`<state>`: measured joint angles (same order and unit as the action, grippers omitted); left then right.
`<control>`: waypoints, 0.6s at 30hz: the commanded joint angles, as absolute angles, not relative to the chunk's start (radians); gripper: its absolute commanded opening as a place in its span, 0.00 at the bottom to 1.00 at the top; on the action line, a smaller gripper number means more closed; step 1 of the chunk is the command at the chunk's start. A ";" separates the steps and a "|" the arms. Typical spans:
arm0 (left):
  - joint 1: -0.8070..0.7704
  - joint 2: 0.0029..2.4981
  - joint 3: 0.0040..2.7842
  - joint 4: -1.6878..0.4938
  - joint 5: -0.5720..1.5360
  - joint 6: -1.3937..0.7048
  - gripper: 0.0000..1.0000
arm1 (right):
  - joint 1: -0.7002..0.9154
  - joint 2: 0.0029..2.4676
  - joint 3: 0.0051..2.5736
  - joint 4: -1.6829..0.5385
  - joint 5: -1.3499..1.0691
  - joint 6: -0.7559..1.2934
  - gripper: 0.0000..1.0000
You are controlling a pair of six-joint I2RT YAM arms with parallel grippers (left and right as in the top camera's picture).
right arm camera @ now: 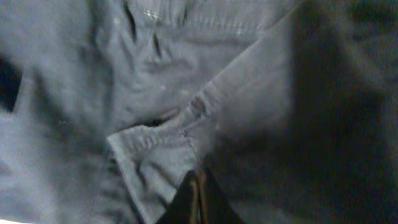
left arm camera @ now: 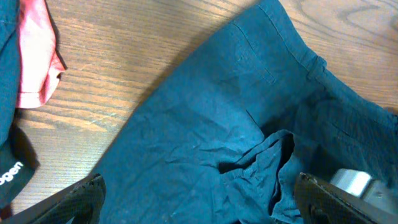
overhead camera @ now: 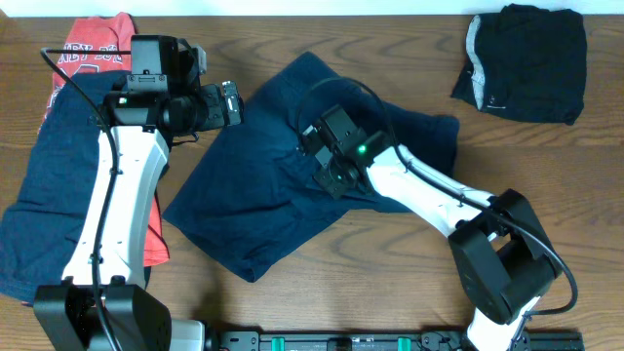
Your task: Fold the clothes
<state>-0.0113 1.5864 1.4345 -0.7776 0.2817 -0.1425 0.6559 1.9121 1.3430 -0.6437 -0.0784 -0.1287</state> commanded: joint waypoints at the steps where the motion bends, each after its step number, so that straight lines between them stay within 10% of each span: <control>1: -0.009 1.597 1.426 -0.772 0.268 -0.147 0.98 | 0.655 1.884 1.462 -0.739 -0.086 -0.082 0.01; 6: -0.009 1.597 1.426 -0.767 0.266 -0.131 0.98 | 0.654 1.881 1.545 -0.876 -0.142 -0.073 0.01; 11: -0.009 1.597 1.426 -0.767 0.215 -0.131 0.98 | 0.659 1.894 1.531 -0.901 -0.236 -0.163 0.45; 18: 0.007 1.597 1.426 -0.767 0.215 -0.129 0.98 | 0.678 1.987 1.521 -0.781 -0.178 -0.149 0.51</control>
<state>-0.0055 1.5864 1.4345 -0.7658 0.2310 -0.1371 0.6613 1.9247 1.5288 -0.8043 -0.2001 -0.1463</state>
